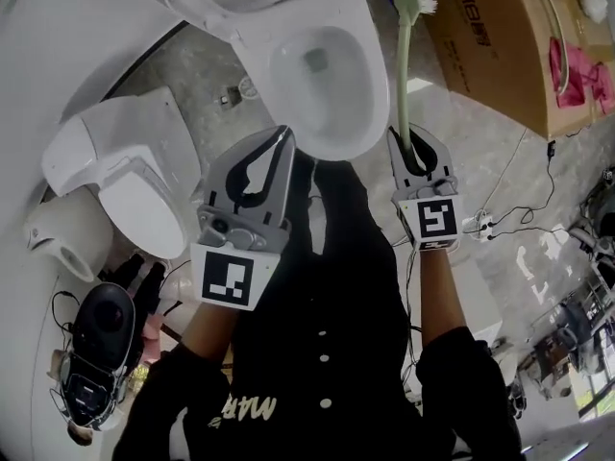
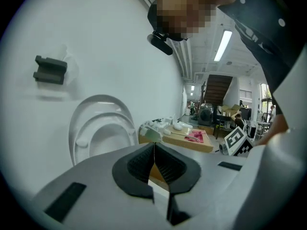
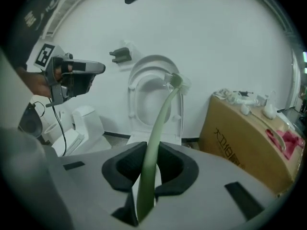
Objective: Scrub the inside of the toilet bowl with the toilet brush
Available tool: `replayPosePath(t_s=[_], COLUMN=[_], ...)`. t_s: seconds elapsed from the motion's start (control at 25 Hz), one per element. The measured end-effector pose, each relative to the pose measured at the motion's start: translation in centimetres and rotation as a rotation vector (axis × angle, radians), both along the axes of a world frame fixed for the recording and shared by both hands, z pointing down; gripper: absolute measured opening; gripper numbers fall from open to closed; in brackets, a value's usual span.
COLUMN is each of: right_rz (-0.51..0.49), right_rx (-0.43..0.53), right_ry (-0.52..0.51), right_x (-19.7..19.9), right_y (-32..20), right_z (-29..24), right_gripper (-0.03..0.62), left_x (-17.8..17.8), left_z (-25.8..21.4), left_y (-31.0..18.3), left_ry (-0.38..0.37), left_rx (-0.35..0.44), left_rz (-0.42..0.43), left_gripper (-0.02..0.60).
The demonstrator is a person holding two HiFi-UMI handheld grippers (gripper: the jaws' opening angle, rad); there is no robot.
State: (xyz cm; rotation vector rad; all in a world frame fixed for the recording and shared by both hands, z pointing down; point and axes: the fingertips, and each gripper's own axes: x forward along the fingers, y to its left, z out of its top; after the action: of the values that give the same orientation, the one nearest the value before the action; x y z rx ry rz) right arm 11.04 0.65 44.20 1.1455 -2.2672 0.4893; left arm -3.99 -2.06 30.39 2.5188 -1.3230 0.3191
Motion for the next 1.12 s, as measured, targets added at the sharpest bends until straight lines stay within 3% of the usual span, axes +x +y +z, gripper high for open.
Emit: replayPosePath(t_s=[0.32, 0.56, 0.8, 1.12], right_rz=[-0.057, -0.203, -0.355, -0.461], right_rx=[-0.181, -0.340, -0.533, -0.646], right_ry=[0.048, 0.165, 0.295, 0.439], right_x=[-1.4, -2.5, -4.3, -6.9], right_y=[2.8, 8.1, 9.3, 5.4], right_z=[16.2, 24.9, 31.0, 36.1], right_gripper=[0.078, 0.078, 0.078, 0.078], left_x=[0.6, -0.4, -2.0, -3.2], left_z=[11.5, 17.0, 19.6, 19.9], left_y=[-0.2, 1.5, 2.8, 2.3], left_ry=[0.011, 0.012, 0.011, 0.007], left_rx=[-0.066, -0.117, -0.158, -0.164], left_rz=[-0.002, -0.013, -0.042, -0.066], left_gripper=[0.025, 0.025, 0.025, 0.025])
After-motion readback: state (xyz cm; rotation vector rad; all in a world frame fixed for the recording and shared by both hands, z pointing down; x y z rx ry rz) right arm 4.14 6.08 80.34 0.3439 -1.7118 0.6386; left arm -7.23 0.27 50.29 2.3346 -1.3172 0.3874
